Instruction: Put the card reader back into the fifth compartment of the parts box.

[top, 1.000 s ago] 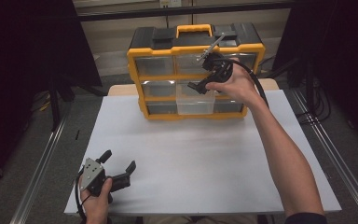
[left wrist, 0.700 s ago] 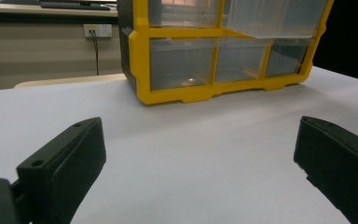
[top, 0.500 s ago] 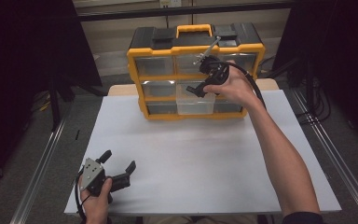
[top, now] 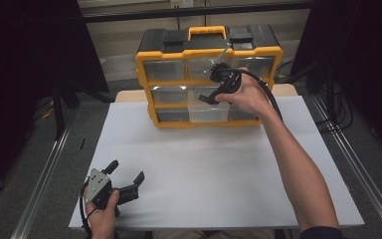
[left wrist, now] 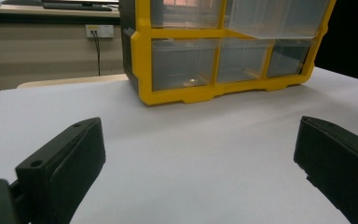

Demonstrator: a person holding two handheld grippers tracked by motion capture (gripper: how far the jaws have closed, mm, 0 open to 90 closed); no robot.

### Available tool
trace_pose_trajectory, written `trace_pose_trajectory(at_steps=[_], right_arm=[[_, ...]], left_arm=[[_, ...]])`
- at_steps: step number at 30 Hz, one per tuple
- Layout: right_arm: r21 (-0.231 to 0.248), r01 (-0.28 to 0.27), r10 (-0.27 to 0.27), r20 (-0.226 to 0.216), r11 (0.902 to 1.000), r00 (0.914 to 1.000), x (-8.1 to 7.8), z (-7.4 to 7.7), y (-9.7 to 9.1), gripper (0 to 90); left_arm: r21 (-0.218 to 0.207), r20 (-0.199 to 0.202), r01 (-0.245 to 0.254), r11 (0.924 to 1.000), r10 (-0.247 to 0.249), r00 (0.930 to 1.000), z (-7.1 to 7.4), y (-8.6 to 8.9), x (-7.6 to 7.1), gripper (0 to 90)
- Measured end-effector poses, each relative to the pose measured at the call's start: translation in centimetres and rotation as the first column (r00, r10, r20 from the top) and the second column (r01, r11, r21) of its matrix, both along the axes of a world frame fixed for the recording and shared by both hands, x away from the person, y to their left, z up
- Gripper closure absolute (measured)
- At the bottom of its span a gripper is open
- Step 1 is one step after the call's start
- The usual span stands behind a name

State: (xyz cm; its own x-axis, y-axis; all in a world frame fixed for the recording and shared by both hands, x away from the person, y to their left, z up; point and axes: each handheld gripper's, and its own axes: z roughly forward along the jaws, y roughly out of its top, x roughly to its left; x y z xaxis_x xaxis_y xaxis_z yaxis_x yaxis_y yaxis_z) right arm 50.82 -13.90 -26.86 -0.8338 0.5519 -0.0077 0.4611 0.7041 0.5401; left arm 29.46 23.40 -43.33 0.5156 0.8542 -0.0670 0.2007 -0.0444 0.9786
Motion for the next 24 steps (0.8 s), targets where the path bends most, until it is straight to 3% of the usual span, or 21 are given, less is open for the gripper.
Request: trace_pose_trajectory(at_steps=[4, 8, 12, 15, 22, 24], right_arm=[[0.004, 0.01, -0.01, 0.016, 0.9999, 0.9998, 0.0, 0.1, 0.0, 64.4], [-0.003, 0.037, -0.037, 0.053, 0.9993, 0.9979, -0.1, 0.3, -0.1, 47.3], [0.017, 0.053, -0.055, 0.071, 0.9984, 0.996, -0.2, 0.6, -0.4, 38.6], [0.056, 0.077, -0.083, 0.096, 0.9954, 0.992, -0.5, 0.9, -0.6, 27.0], [0.105, 0.1, -0.112, 0.109, 0.9894, 0.9877, -0.9, 0.9, -1.2, 21.6], [0.13, 0.105, -0.123, 0.136, 0.9859, 0.9831, -1.2, 1.0, -1.5, 17.4]], left_arm=[[-0.001, 0.0, 0.001, 1.0, -0.001, 1.0, 0.0, 0.0, 0.0, 2.2], [0.003, 0.0, 0.0, 1.0, 0.0, 1.0, 0.0, 0.0, 0.0, 2.2], [0.008, -0.002, 0.003, 1.0, -0.003, 1.0, 0.0, 0.0, 0.0, 2.2], [0.014, -0.005, 0.006, 0.9999, -0.006, 1.0, 0.0, 0.0, 0.0, 2.2], [0.011, -0.006, 0.006, 0.9999, -0.006, 1.0, 0.0, -0.1, 0.0, 2.2], [0.012, -0.005, 0.006, 0.9999, -0.006, 1.0, 0.0, -0.1, 0.0, 2.2]])
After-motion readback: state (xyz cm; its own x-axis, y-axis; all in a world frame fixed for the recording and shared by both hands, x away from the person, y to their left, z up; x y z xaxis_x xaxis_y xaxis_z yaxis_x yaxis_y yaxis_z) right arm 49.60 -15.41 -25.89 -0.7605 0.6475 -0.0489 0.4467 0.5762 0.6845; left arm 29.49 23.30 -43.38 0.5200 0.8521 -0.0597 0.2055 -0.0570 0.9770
